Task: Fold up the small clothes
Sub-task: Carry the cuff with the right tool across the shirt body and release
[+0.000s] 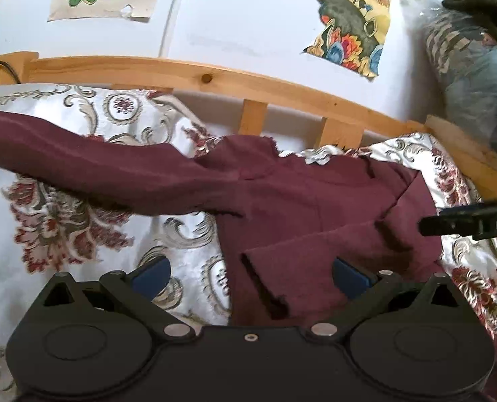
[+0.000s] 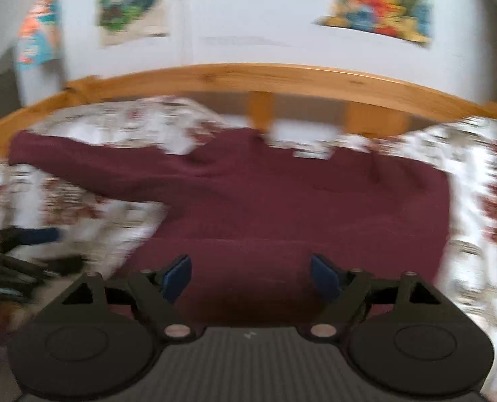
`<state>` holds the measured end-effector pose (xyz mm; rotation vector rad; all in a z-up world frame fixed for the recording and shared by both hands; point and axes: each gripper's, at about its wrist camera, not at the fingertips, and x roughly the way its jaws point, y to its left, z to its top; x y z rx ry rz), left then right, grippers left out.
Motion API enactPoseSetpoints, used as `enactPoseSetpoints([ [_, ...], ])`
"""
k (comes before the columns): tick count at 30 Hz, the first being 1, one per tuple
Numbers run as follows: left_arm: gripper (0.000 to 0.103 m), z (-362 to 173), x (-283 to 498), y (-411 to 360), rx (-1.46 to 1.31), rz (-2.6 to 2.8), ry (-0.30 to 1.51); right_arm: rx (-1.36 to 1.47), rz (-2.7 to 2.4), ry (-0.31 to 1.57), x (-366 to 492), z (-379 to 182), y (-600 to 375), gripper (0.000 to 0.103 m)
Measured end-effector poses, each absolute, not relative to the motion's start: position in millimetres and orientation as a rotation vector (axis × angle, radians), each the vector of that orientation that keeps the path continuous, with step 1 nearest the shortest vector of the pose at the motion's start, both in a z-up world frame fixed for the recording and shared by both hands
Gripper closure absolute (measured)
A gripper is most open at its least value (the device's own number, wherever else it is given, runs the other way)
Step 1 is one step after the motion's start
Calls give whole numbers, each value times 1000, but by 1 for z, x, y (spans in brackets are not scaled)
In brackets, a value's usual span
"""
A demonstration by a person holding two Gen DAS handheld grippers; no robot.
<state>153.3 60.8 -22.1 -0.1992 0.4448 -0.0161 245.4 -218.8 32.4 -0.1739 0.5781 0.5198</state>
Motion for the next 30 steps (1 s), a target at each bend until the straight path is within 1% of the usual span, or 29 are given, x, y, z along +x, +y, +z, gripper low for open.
enactPoseSetpoints([
  [3, 1, -28, 175, 53, -147, 34, 491, -164, 345, 581, 272, 29, -251, 20],
  [5, 1, -36, 184, 50, -94, 69, 533, -152, 256, 582, 295, 24, -270, 25],
  [7, 1, -47, 189, 53, -68, 89, 572, -122, 177, 595, 322, 18, -288, 34],
  [10, 1, -56, 193, 61, -102, 79, 603, -43, 155, 605, 350, 10, -307, 35],
  [13, 1, -58, 193, 67, -139, 40, 583, 1, 162, 607, 366, 6, -311, 35],
  [14, 1, -59, 194, 67, -138, 27, 581, 5, 157, 609, 370, 5, -310, 36],
  [15, 1, -60, 196, 66, -130, 20, 589, 5, 157, 609, 375, 5, -309, 47],
  [16, 1, -63, 199, 64, -117, 18, 609, -3, 161, 613, 379, 4, -308, 69],
  [18, 1, -70, 204, 61, -89, 30, 660, -17, 158, 617, 384, 5, -304, 94],
  [23, 0, -76, 205, 59, -78, 37, 669, -37, 39, 549, 382, 13, -305, 95],
  [26, 1, -77, 203, 57, -65, 34, 670, -41, 25, 572, 388, 6, -309, 95],
  [29, 1, -76, 201, 58, -66, 33, 666, -51, 13, 561, 385, 5, -304, 89],
  [30, 1, -75, 201, 59, -72, 32, 666, -49, 13, 557, 383, 5, -304, 85],
])
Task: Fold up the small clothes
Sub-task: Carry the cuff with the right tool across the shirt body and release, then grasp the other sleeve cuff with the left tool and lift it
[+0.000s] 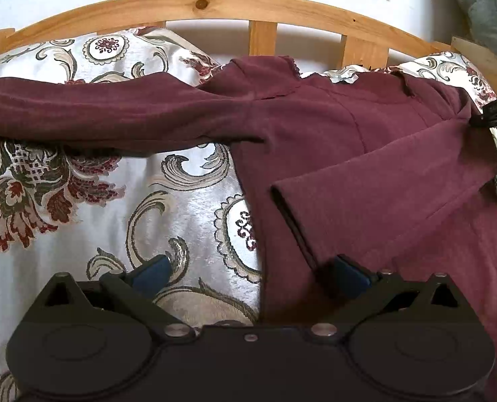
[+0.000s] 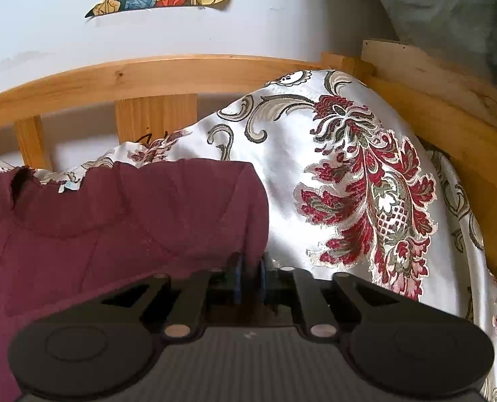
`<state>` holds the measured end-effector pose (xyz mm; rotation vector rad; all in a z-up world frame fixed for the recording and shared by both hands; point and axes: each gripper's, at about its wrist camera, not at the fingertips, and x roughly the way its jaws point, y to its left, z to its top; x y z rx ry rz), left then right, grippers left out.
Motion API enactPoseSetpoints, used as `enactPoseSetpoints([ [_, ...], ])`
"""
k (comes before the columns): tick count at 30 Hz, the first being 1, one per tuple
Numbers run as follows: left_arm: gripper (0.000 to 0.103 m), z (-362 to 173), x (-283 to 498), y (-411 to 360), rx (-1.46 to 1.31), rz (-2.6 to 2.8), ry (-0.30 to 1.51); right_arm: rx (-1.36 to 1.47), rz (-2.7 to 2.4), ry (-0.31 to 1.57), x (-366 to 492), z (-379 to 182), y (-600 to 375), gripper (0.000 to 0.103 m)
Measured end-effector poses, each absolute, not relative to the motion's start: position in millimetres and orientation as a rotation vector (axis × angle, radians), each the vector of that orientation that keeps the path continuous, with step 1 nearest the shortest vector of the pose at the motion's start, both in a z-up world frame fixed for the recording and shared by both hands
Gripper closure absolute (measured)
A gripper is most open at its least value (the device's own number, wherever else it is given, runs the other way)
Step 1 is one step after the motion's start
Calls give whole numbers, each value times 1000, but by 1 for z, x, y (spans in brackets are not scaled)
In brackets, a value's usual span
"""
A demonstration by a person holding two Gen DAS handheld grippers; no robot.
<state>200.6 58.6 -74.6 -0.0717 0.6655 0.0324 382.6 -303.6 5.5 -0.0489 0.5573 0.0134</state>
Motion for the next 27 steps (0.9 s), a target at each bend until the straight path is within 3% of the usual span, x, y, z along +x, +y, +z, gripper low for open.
enactPoseSetpoints([
  [2, 1, -72, 199, 61, -92, 36, 660, -59, 20, 547, 375, 7, -302, 66],
  [3, 1, -70, 199, 63, -101, 48, 654, -62, 32, 538, 370, 9, -302, 52],
  [4, 1, -67, 197, 64, -106, 67, 645, -62, 41, 530, 364, 9, -301, 46],
  [6, 1, -61, 194, 67, -113, 107, 618, -59, 67, 523, 350, 12, -299, 43],
  [15, 1, -20, 171, 96, -171, 323, 428, -16, 316, 446, 266, 17, -272, 2],
  [27, 1, 43, 100, 250, -513, 637, 319, 31, 558, 426, 160, 3, -236, 0],
])
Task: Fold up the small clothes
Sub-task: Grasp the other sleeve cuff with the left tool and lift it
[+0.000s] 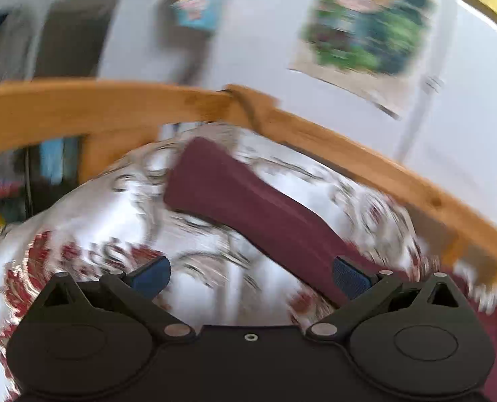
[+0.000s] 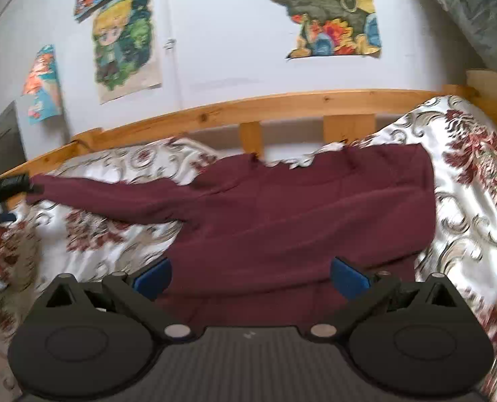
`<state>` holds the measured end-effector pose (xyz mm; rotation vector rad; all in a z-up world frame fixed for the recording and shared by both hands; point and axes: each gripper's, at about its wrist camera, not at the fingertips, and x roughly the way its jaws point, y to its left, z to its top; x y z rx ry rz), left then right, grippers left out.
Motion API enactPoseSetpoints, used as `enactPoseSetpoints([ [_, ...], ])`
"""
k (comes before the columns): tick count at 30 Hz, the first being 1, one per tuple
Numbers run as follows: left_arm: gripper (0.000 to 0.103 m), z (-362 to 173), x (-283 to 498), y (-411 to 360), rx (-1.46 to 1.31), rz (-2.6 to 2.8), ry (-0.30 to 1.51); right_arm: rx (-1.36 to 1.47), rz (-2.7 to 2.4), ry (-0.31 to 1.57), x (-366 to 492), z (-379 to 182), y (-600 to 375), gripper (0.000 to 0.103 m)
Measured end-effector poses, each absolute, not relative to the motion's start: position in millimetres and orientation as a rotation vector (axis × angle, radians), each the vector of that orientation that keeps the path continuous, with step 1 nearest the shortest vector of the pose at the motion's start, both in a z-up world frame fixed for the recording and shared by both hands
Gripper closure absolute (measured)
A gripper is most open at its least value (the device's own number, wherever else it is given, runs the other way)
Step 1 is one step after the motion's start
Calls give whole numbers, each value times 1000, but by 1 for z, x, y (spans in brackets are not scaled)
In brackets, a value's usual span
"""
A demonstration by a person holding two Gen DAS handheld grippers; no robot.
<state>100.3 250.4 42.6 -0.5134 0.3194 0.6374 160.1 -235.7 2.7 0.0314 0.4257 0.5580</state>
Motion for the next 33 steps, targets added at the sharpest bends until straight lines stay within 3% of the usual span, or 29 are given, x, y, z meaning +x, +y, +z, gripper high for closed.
enactPoseSetpoints([
  [6, 1, 32, 105, 311, -759, 667, 264, -7, 593, 449, 128, -2, -234, 0],
  [10, 18, 25, 119, 324, -811, 700, 235, -20, 583, 442, 118, 0, -239, 0],
  [12, 35, 24, 126, 327, -835, 705, 222, -30, 576, 441, 115, -1, -243, 0],
  [14, 61, 23, 131, 329, -848, 722, 205, -39, 571, 442, 113, -2, -246, 0],
  [15, 83, 23, 132, 332, -850, 726, 192, -44, 567, 442, 112, -3, -248, 0],
  [16, 97, 24, 131, 332, -847, 726, 179, -44, 564, 442, 111, -3, -250, 0],
  [24, 100, 70, 145, 276, -492, 632, 51, -10, 534, 448, 109, -7, -265, 0],
  [33, 100, 126, 176, 161, -190, 196, -22, 20, 495, 439, 106, -7, -282, 0],
])
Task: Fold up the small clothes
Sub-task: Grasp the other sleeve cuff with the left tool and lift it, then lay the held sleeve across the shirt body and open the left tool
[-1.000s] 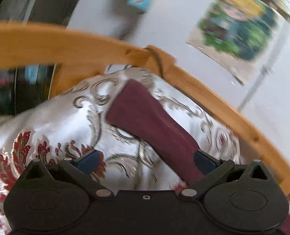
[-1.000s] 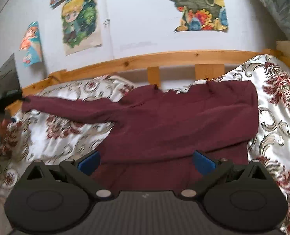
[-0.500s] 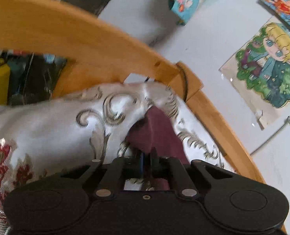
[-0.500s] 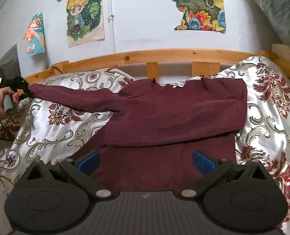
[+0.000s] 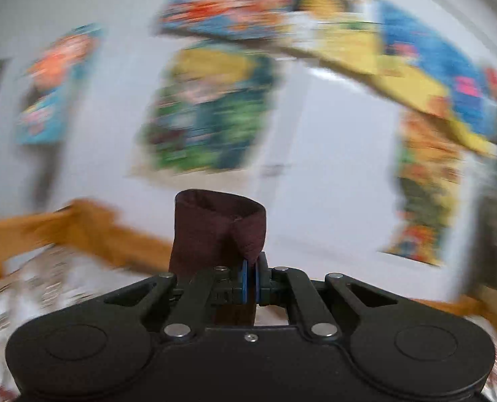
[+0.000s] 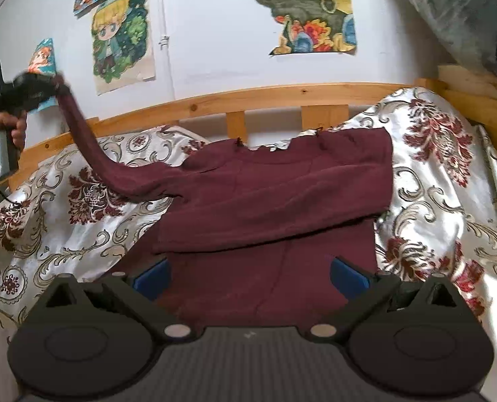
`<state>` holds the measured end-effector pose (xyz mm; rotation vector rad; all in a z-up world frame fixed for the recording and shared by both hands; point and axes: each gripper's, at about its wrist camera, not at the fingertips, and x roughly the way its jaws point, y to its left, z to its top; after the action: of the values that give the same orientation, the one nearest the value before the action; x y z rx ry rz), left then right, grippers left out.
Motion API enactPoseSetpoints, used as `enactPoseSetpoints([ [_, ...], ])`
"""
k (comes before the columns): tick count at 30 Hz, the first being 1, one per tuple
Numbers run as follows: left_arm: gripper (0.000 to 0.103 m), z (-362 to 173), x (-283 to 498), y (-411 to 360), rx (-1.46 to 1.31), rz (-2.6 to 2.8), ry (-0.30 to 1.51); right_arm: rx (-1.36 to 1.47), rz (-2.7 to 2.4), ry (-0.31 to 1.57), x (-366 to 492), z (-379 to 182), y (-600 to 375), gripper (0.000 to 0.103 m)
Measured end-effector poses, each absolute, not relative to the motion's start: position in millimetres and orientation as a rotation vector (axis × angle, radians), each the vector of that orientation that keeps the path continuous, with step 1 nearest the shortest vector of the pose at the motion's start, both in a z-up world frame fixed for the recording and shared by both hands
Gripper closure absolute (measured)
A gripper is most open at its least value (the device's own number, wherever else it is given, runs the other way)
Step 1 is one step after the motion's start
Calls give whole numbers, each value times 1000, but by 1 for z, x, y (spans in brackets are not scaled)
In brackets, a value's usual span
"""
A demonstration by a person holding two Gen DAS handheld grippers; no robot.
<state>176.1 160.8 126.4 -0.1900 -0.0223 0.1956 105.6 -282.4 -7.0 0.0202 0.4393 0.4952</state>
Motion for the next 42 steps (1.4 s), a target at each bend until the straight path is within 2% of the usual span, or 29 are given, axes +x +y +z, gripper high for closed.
enactPoseSetpoints([
  [6, 100, 116, 189, 68, -77, -153, 33, 31, 474, 451, 104, -12, -292, 0],
  [15, 99, 41, 216, -36, -68, -490, 243, 38, 426, 475, 100, -20, -308, 0],
  [26, 96, -27, 231, -58, -138, -558, 480, 48, 356, 542, 93, -36, -332, 0],
  [29, 89, -34, 231, -52, -161, -561, 523, 53, 348, 554, 93, -38, -334, 0],
  [32, 68, -34, 227, -43, -178, -571, 546, 52, 350, 560, 94, -39, -332, 0],
  [34, 48, -33, 222, -36, -189, -574, 543, 50, 356, 564, 95, -40, -330, 0],
  [36, 40, -32, 217, -27, -199, -588, 543, 44, 363, 567, 96, -40, -326, 0],
  [42, 35, -28, 213, -6, -169, -481, 539, 36, 375, 568, 100, -40, -316, 0],
])
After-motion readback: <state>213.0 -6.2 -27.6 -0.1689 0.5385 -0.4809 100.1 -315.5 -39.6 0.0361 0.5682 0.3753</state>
